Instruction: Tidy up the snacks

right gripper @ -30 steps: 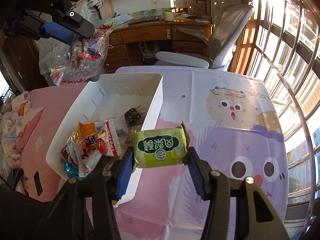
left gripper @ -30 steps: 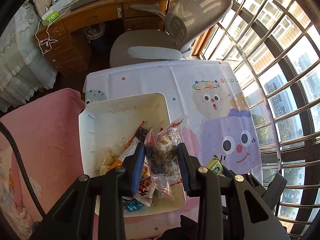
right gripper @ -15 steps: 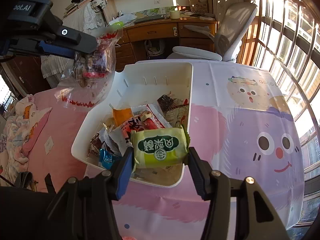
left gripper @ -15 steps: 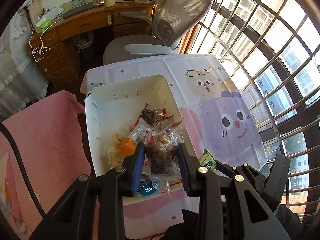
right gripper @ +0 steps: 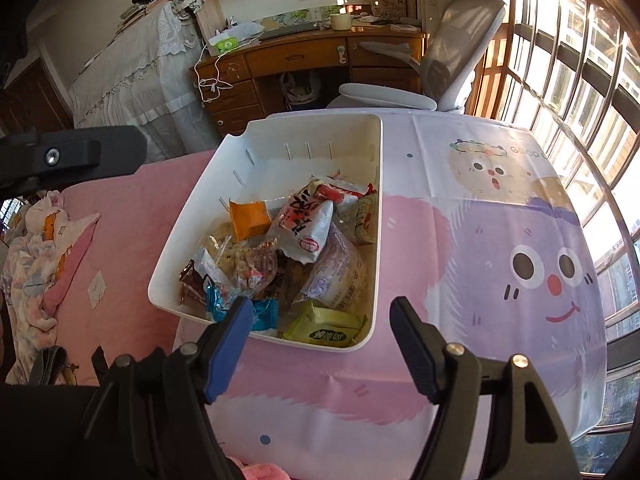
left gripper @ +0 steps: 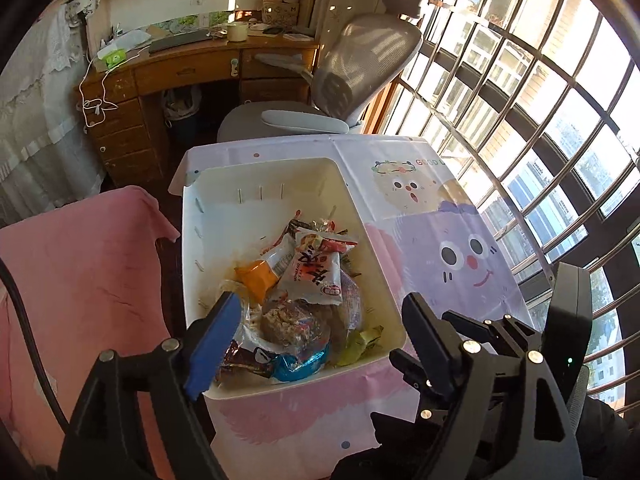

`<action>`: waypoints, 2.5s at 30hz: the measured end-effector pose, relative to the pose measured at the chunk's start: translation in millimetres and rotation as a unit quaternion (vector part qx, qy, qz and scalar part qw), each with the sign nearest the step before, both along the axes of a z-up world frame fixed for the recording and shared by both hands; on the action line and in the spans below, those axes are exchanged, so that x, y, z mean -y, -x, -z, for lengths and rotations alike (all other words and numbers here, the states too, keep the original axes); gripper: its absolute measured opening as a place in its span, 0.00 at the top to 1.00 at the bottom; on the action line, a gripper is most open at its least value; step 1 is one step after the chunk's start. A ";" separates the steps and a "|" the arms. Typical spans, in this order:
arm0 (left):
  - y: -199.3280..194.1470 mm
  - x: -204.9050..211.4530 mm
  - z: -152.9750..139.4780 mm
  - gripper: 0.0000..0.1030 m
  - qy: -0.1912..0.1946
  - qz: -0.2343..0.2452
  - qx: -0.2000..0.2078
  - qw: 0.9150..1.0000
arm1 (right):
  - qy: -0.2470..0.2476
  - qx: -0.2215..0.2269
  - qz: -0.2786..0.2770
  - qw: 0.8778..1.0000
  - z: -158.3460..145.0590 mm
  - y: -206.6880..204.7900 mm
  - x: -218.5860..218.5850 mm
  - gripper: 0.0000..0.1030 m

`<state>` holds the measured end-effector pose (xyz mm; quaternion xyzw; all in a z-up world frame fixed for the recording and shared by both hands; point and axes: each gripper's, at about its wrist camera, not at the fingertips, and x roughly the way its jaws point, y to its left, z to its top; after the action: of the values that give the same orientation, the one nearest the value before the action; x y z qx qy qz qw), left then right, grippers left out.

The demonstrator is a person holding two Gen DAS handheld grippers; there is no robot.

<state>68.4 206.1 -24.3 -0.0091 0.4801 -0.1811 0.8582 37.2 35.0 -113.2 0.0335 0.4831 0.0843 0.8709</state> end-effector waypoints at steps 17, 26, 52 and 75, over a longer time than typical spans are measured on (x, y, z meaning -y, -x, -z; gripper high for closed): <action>65.2 104.5 12.5 0.01 0.000 -0.043 -0.013 0.999 | -0.023 -0.070 0.066 0.995 4.8 71.8 134.3 0.12; 111.1 173.8 4.0 0.01 0.002 -0.106 0.003 0.994 | 0.011 -0.087 0.034 0.996 -24.6 106.9 210.1 0.06; 151.7 236.8 -39.7 0.01 -0.097 -0.168 0.052 0.980 | -0.010 0.001 0.055 0.998 -106.0 139.9 253.1 0.00; 145.1 226.5 -34.0 0.01 -0.110 -0.177 0.046 0.977 | -0.004 -0.027 0.037 0.999 -93.7 124.7 232.0 0.00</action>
<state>-76.7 -20.4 9.7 0.0085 0.4476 0.0276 0.8938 -87.5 -197.1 -19.5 0.0573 0.5046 0.0536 0.8598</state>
